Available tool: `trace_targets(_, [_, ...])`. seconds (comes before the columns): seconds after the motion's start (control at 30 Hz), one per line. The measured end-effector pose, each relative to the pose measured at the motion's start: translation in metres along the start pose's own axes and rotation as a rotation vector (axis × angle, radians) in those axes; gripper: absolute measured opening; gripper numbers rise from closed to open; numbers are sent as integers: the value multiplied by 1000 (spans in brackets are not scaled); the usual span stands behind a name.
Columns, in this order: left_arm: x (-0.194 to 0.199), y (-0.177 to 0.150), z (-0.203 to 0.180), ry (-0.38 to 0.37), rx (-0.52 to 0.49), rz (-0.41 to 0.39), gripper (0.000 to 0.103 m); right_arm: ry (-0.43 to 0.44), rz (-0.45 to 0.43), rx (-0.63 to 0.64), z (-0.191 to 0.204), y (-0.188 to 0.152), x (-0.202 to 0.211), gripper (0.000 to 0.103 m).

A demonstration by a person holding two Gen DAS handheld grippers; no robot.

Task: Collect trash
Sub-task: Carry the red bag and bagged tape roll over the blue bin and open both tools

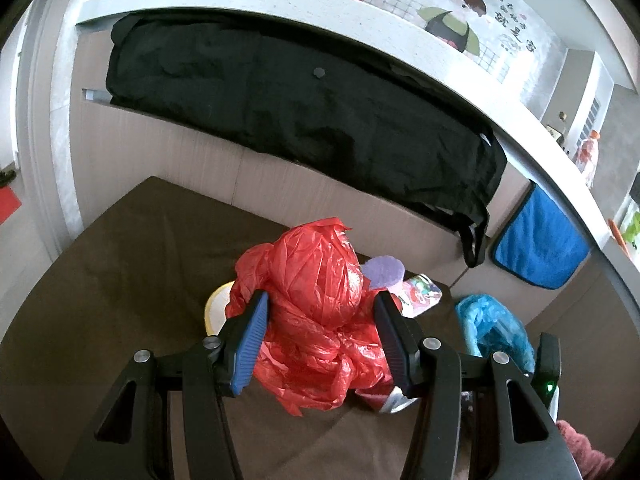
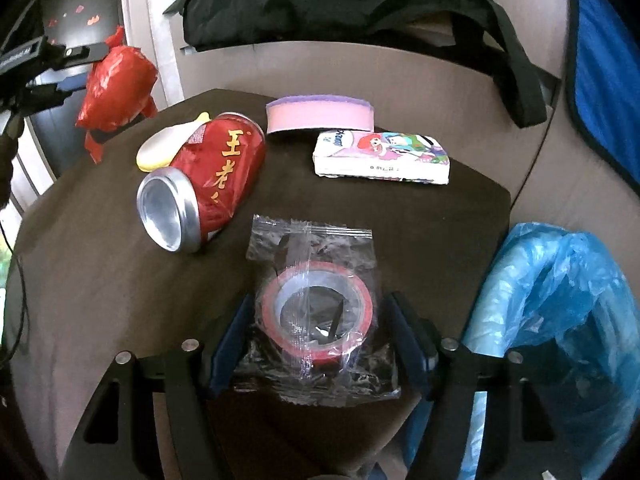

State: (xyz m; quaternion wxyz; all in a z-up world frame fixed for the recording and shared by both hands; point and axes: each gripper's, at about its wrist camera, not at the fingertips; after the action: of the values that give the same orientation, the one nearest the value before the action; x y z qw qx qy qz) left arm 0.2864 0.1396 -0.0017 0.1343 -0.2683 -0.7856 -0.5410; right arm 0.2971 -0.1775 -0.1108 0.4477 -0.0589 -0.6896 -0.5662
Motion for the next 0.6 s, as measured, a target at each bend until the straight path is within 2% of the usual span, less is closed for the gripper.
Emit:
trace_targets(0.03, [0, -1, -2, 0, -5, -1, 54, -6, 2, -4, 0, 1, 0, 53])
trace_targets(0.17, [5, -3, -15, 1, -59, -19, 54, -47, 15, -19, 3, 7, 9, 50])
trace_targets(0.47, [23, 1, -55, -51, -122, -67, 54, -15, -138, -165, -4, 43, 74, 50])
trace_targets(0.6, [34, 4, -86, -66, -182, -96, 54, -53, -218, -160, -2, 60, 113, 50])
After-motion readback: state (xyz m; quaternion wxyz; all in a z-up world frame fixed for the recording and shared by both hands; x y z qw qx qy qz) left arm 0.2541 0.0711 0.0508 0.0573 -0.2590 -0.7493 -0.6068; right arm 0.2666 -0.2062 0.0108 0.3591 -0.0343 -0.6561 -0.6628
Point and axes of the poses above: each gripper's, at about its wrist camera, not at the fingertips, and x roughly against the way its jaws point, z to its left, y to its top, and after that the axes turned 4 degrees about -z, right-handed
